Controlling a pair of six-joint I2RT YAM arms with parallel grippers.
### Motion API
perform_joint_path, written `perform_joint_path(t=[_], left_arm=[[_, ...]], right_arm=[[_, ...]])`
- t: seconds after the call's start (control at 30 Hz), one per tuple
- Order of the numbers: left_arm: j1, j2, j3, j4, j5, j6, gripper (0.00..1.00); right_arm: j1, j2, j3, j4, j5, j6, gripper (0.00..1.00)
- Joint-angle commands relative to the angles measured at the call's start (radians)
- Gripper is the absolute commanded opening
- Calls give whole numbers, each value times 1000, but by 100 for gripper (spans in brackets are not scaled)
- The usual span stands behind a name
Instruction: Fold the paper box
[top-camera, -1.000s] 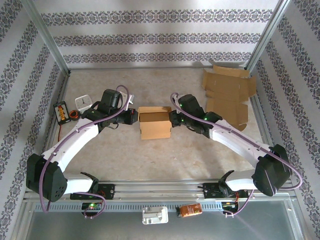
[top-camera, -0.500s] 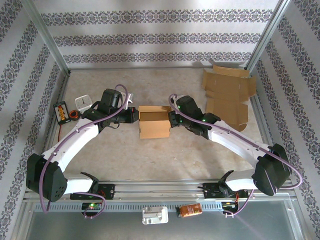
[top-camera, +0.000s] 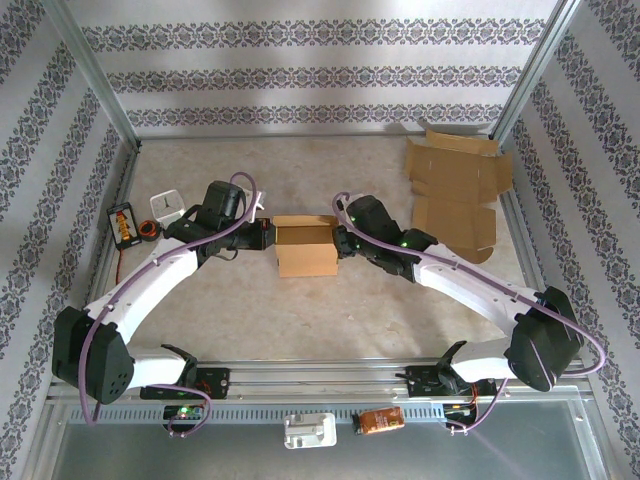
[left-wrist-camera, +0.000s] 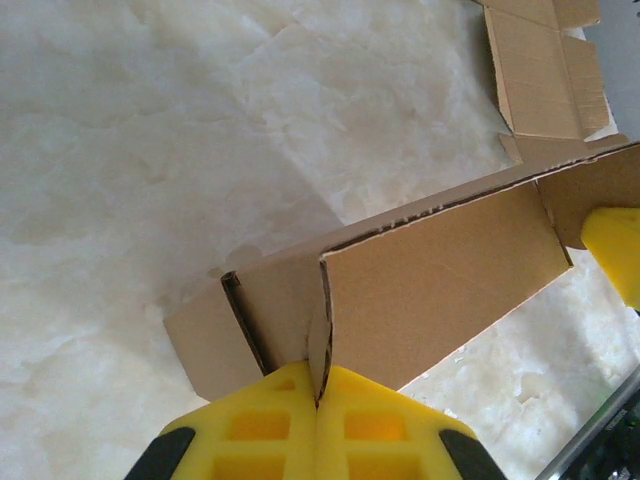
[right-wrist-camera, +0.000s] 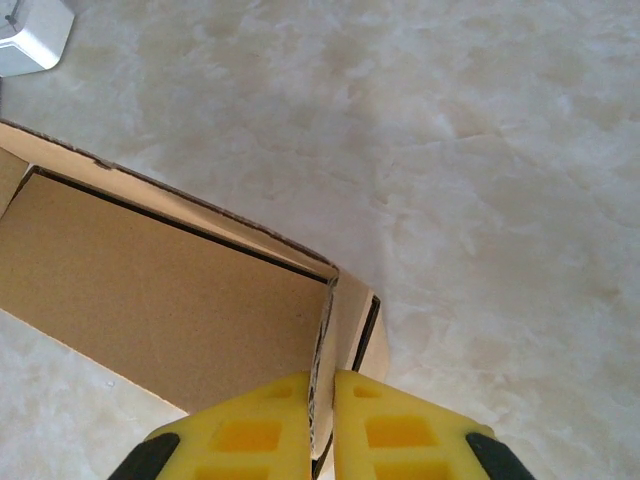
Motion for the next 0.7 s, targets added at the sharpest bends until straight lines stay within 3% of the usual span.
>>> perform_joint_path(t=[0.0,0.27,0.67], left_arm=[[-31,17,-14,-143,-56,51,0],[-30,-47,-2,-154,-137,75,0],[-31,25,-17,-115,-22,29,0]], right_arm=[[33,31,-44,-88,-24,3,12],[34,29,-40,-99,-7,-13,12],[39,32,-46,-90,-14,3,12]])
